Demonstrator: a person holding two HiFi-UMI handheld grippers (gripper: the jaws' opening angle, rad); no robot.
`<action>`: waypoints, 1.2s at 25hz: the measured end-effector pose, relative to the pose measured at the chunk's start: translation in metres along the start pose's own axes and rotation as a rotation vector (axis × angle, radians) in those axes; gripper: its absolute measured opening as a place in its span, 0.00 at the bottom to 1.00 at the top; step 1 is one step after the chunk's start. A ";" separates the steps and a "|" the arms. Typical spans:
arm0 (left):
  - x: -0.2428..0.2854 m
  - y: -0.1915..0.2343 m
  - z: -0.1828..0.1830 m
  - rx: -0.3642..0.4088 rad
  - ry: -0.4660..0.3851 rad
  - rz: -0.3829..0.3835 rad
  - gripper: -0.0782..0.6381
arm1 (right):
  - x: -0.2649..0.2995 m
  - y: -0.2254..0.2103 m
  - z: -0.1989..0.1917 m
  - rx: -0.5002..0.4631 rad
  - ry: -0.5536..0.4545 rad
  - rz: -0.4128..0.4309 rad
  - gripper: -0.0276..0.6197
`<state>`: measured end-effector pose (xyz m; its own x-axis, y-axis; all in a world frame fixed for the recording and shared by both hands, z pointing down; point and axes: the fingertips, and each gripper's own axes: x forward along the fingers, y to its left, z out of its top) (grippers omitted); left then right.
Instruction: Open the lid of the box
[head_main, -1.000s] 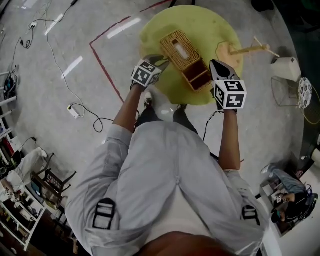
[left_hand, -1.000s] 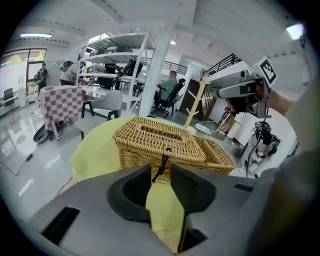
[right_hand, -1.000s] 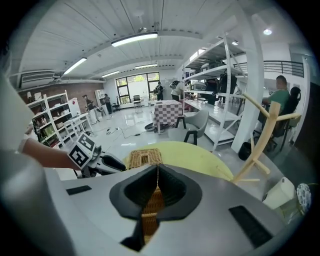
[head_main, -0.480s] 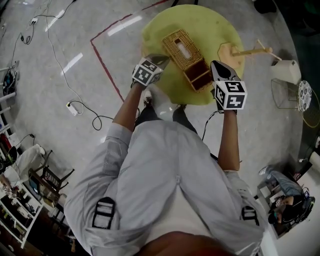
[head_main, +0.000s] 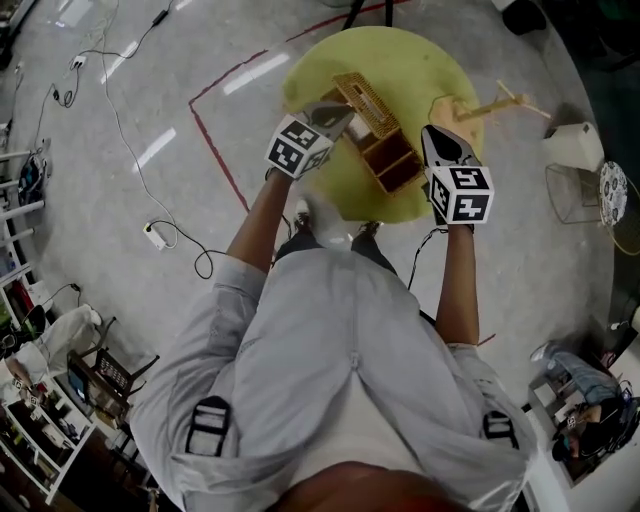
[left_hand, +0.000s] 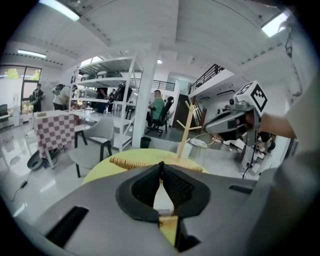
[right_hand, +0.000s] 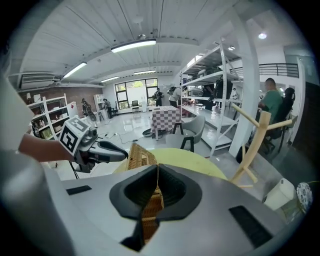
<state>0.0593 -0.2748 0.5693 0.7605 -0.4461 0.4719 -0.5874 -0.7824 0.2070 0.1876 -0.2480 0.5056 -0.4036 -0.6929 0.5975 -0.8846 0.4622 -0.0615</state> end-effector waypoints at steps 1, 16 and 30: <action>0.005 -0.001 0.010 0.015 -0.009 -0.001 0.17 | -0.003 -0.003 0.000 0.004 -0.004 -0.007 0.08; 0.116 0.001 0.037 -0.092 0.053 0.059 0.18 | -0.047 -0.072 -0.044 0.125 -0.007 -0.121 0.08; 0.116 -0.011 0.029 -0.061 0.122 0.051 0.31 | -0.061 -0.077 -0.039 0.105 -0.028 -0.123 0.08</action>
<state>0.1620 -0.3308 0.5967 0.6920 -0.4255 0.5832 -0.6430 -0.7305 0.2301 0.2896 -0.2198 0.5056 -0.2957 -0.7568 0.5829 -0.9468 0.3135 -0.0732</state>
